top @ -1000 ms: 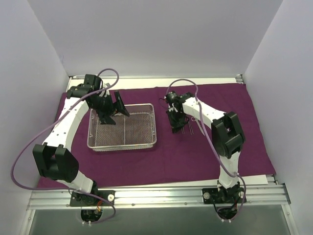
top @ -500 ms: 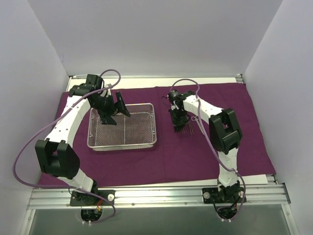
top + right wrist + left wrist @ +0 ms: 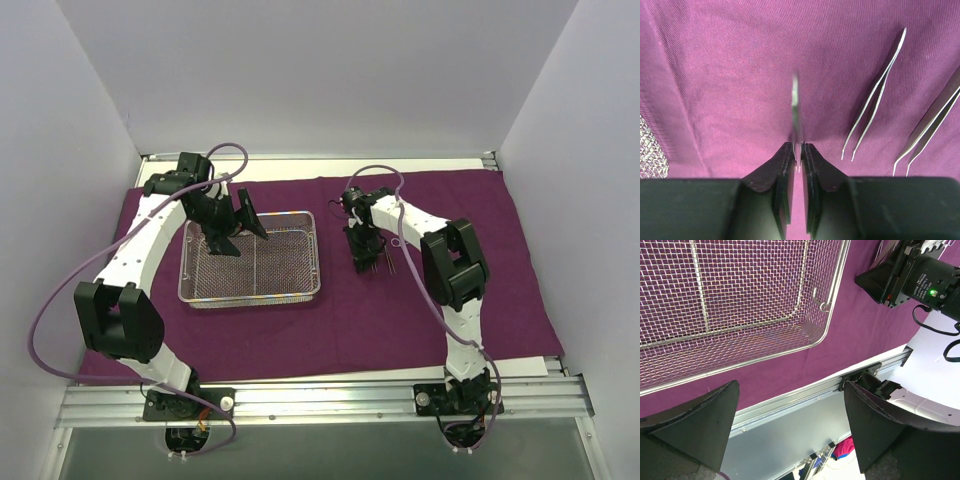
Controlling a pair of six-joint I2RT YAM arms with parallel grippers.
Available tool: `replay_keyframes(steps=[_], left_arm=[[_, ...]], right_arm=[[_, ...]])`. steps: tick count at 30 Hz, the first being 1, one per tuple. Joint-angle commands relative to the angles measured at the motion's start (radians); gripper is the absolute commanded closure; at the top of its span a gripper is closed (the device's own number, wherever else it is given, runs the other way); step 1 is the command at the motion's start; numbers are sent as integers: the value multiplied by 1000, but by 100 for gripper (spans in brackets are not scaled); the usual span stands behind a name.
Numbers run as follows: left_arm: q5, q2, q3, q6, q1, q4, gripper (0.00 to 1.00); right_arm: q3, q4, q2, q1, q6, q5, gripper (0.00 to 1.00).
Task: Open and lay out the surgical kit
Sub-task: Place the medical item in the surgical kit.
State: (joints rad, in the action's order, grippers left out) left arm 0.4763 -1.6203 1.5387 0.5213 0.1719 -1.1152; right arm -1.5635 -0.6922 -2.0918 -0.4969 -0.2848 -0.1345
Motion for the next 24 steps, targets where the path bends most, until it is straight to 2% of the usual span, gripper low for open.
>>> replay_keyframes(steps=[1,15,24], left_arm=[[-4,-6,34,-17,-9,-6,6],[1,-7,23,-10,-11,0,6],[-14,-21,20,-6,-12,-5,6]], right_arm=[[-23,-40,-11,8,-2,13,86],[-32,-43,4,6,-7,15,76],[-40,-87,96,4,-8,15,68]])
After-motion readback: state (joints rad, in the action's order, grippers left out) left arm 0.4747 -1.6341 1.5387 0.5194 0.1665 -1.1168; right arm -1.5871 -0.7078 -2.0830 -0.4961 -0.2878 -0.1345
